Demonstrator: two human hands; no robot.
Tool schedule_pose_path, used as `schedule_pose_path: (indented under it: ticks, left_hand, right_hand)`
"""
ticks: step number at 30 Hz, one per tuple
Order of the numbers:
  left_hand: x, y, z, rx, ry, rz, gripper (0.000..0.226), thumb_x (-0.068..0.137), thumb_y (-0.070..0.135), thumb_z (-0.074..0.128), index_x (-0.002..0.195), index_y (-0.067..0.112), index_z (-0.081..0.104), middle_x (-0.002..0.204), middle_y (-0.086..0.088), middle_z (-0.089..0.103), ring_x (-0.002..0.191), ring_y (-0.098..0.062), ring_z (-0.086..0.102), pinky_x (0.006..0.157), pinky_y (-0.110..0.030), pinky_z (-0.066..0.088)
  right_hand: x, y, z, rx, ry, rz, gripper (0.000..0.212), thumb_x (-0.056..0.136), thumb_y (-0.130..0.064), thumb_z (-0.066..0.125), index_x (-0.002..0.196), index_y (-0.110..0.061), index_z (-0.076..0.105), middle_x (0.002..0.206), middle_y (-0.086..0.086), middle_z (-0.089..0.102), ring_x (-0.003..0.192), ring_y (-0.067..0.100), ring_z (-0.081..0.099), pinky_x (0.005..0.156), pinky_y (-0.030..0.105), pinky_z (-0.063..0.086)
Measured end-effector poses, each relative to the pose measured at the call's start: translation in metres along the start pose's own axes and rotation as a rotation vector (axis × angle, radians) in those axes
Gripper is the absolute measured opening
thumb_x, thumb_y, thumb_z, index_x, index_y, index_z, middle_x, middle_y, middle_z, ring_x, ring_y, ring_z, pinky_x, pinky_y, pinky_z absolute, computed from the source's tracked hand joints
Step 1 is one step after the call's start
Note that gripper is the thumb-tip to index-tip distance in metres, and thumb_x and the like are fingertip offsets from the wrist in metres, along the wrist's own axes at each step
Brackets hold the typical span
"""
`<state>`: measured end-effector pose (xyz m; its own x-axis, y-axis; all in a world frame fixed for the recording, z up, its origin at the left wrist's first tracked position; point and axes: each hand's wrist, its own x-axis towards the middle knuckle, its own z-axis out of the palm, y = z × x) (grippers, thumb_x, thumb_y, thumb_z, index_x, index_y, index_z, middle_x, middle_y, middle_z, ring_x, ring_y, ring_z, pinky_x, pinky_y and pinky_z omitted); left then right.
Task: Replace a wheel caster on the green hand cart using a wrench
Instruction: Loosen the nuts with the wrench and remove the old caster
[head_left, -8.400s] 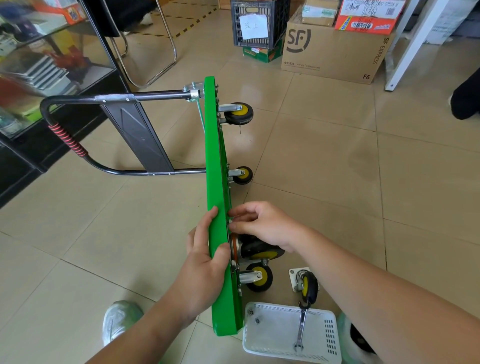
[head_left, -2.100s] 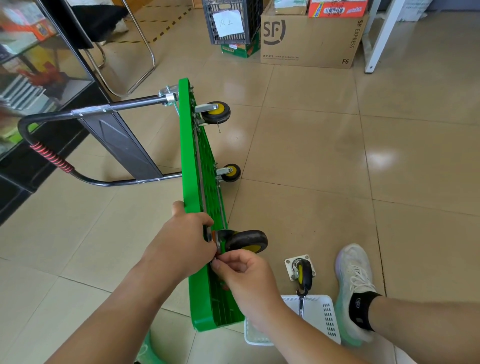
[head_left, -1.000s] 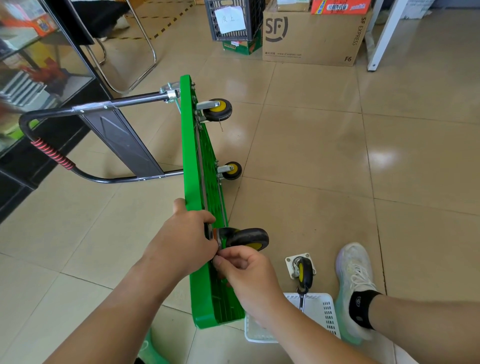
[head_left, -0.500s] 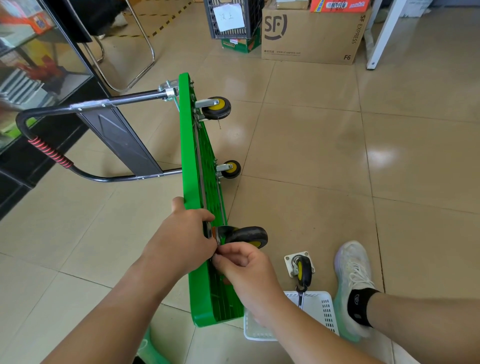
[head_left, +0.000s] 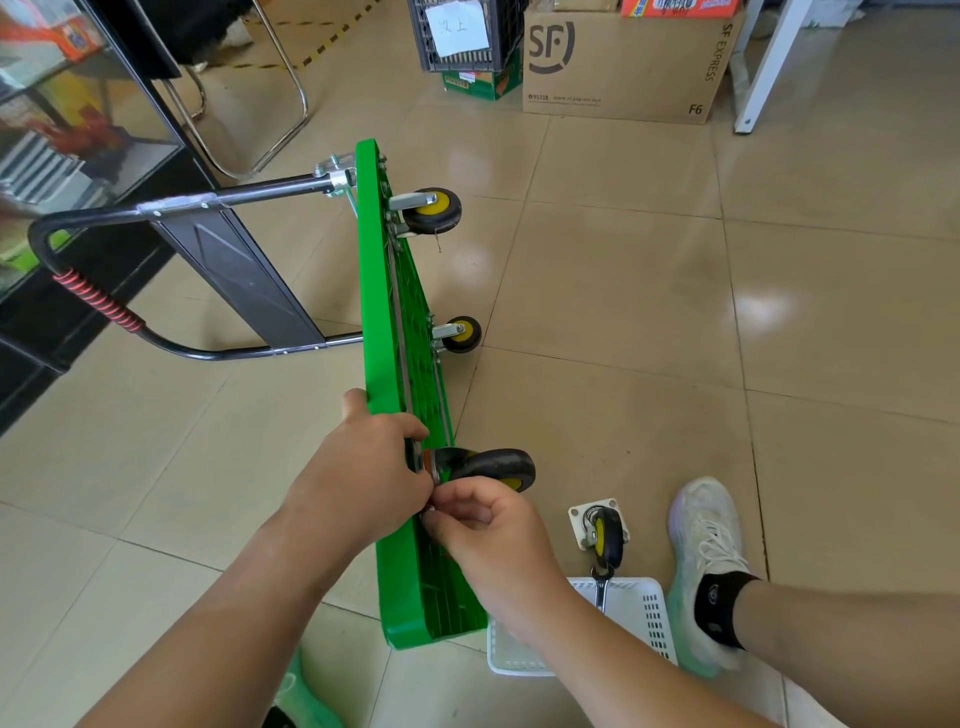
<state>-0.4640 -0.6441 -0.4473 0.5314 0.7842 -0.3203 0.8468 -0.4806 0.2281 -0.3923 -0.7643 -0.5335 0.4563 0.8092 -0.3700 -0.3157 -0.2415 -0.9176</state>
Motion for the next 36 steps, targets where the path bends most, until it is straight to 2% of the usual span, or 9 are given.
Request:
schedule_pose_path:
  ticks: [5,10,15,21,23,26,31,33,36]
  left_hand:
    - [0.001,0.001,-0.001,0.015,-0.003,-0.008,0.046,0.090,0.031,0.070,0.135,0.035,0.062,0.139,-0.008,0.028,0.107,-0.032,0.064,0.096,-0.032,0.052]
    - [0.001,0.000,0.001,0.018,0.001,-0.004,0.045,0.090,0.031,0.069,0.134,0.035,0.062,0.139,-0.008,0.029,0.105,-0.032,0.065,0.096,-0.032,0.052]
    - [0.004,-0.002,0.003,0.007,0.019,0.019,0.041,0.090,0.031,0.068,0.131,0.034,0.064,0.127,-0.005,0.030,0.083,-0.026,0.060,0.089,-0.032,0.054]
    - [0.002,-0.001,0.003,-0.005,0.015,0.021,0.040,0.090,0.028,0.068,0.130,0.031,0.066,0.114,-0.001,0.023,0.077,-0.027,0.060,0.086,-0.032,0.053]
    - [0.003,-0.001,0.002,-0.008,0.014,0.016,0.042,0.089,0.028,0.069,0.131,0.031,0.065,0.117,-0.002,0.025,0.075,-0.026,0.061,0.088,-0.033,0.053]
    - [0.003,-0.001,0.002,-0.009,0.006,0.008,0.044,0.090,0.028,0.069,0.133,0.031,0.065,0.131,-0.009,0.031,0.076,-0.027,0.062,0.091,-0.034,0.052]
    - [0.004,-0.001,0.003,0.003,0.010,0.010,0.045,0.090,0.029,0.069,0.135,0.032,0.064,0.136,-0.011,0.031,0.079,-0.028,0.062,0.092,-0.035,0.052]
    - [0.003,-0.001,0.002,0.006,0.013,0.010,0.044,0.091,0.029,0.069,0.134,0.032,0.064,0.138,-0.012,0.031,0.078,-0.028,0.062,0.092,-0.035,0.052]
    - [0.003,-0.001,0.002,0.009,0.015,0.013,0.043,0.091,0.029,0.068,0.134,0.031,0.065,0.136,-0.010,0.031,0.080,-0.029,0.062,0.093,-0.036,0.052]
  right_hand:
    - [0.001,0.002,-0.002,-0.010,-0.005,0.005,0.011,0.087,-0.023,0.078,0.098,-0.025,0.075,0.092,-0.004,0.077,0.089,0.011,0.073,0.076,0.026,0.056]
    - [0.001,0.003,-0.003,0.052,0.024,-0.008,0.015,0.083,-0.010,0.081,0.093,-0.019,0.075,0.088,0.002,0.078,0.083,0.013,0.073,0.075,0.023,0.055]
    - [-0.007,0.001,-0.017,0.069,0.040,-0.006,0.019,0.079,0.002,0.080,0.093,-0.010,0.073,0.088,0.009,0.077,0.078,0.010,0.071,0.073,0.021,0.056]
    - [-0.014,0.025,-0.058,-0.135,0.106,0.106,0.021,0.077,-0.005,0.085,0.091,-0.017,0.075,0.085,-0.001,0.075,0.079,0.010,0.071,0.070,0.020,0.055]
    - [-0.012,0.049,-0.076,-0.263,0.145,0.164,0.019,0.076,-0.009,0.086,0.090,-0.018,0.076,0.085,-0.003,0.075,0.079,0.009,0.071,0.072,0.020,0.054]
    - [-0.009,0.088,-0.098,-0.501,0.162,0.222,0.017,0.075,-0.015,0.086,0.085,-0.023,0.075,0.084,-0.007,0.074,0.080,0.007,0.069,0.078,0.023,0.055]
    - [-0.005,0.134,-0.116,-0.692,0.140,0.328,0.020,0.077,-0.014,0.083,0.086,-0.026,0.071,0.086,-0.010,0.072,0.084,0.005,0.066,0.066,0.004,0.039]
    - [-0.003,0.145,-0.119,-0.710,0.143,0.352,0.020,0.077,-0.012,0.083,0.086,-0.025,0.069,0.086,-0.010,0.071,0.083,0.004,0.065,0.065,0.004,0.039]
    - [0.001,0.156,-0.119,-0.766,0.108,0.362,0.022,0.078,-0.012,0.084,0.088,-0.023,0.068,0.088,-0.009,0.069,0.084,0.004,0.064,0.074,0.010,0.042]
